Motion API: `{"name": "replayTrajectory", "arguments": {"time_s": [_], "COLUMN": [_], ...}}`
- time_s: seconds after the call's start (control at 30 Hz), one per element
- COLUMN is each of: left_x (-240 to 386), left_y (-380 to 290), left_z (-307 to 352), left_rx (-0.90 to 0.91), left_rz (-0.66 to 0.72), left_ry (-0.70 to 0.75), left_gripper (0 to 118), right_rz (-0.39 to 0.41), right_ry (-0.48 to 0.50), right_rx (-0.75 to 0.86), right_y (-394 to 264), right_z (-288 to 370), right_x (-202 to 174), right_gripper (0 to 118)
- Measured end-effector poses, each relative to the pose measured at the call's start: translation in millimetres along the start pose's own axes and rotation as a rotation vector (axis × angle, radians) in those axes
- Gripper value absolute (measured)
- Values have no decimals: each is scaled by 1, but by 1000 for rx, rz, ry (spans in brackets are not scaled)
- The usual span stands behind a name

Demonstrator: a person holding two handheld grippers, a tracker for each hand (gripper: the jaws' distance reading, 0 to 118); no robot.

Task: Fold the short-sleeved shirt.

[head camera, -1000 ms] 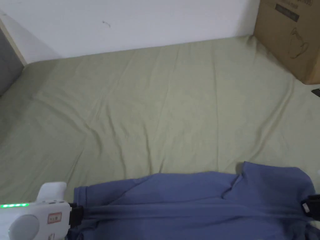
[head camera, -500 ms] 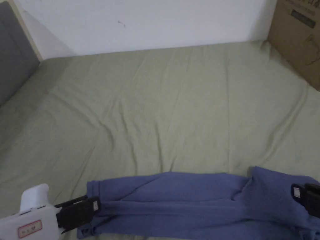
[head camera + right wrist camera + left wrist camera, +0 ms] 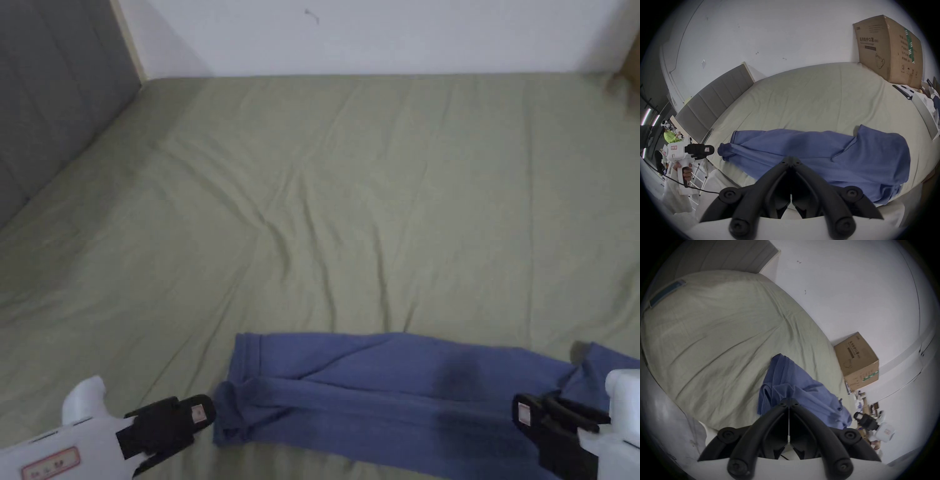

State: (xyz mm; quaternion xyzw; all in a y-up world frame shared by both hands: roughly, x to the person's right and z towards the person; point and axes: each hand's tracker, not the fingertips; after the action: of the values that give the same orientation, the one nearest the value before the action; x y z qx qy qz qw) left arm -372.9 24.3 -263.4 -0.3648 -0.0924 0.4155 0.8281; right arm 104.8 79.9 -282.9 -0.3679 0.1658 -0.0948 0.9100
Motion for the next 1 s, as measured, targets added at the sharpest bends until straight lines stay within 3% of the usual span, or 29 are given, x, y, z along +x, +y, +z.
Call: {"name": "replayTrajectory", "arguments": {"time_s": [0.03,0.07,0.1,0.27,0.4,0.53,0.6,0.67,0.7,0.73,0.77,0.87,1.0], "left_x": [-7,-13,-20,-38,-48,-36,-26,-18,-16,-20,-23,-30,-3], "left_y": [4,9,13,25,41,50,51,52,52,54,55,55,57], "left_z": [-5,-10,-18,-58,-84,-112,-118,-122,-121,-119,-119,-113,-101], "left_rx": [-23,-41,-59,-108,-135,-214,-261,-290,-286,-284,-285,-284,-266], "left_rz": [23,47,78,129,243,179,85,6,-11,-25,-27,53,-27], "left_ry": [-29,-46,-48,-41,-207,-195,-169,-117,-70,-30,10,-36,7], "left_gripper": [55,84,102,111,111,110,107,85,68,38,22,14,12], "right_rz": [1,0,-4,-9,-20,-36,-38,-41,-40,-40,-42,-65,-87], "right_ry": [0,-2,-8,-33,-42,-40,-35,-27,-22,-19,-17,-1,-6], "right_rx": [-10,-18,-25,-54,-65,-85,-93,-98,-101,-102,-103,-106,-88], "right_y": [1,1,1,3,4,5,5,4,4,4,4,3,1], "right_z": [-2,-4,-6,-12,-17,-25,-28,-30,-31,-31,-32,-31,-23], "right_x": [-2,-3,-3,-8,-8,-8,-9,-10,-10,-10,-10,-7,1], "right_gripper": [0,0,0,0,0,0,0,0,0,0,0,0,0]}}
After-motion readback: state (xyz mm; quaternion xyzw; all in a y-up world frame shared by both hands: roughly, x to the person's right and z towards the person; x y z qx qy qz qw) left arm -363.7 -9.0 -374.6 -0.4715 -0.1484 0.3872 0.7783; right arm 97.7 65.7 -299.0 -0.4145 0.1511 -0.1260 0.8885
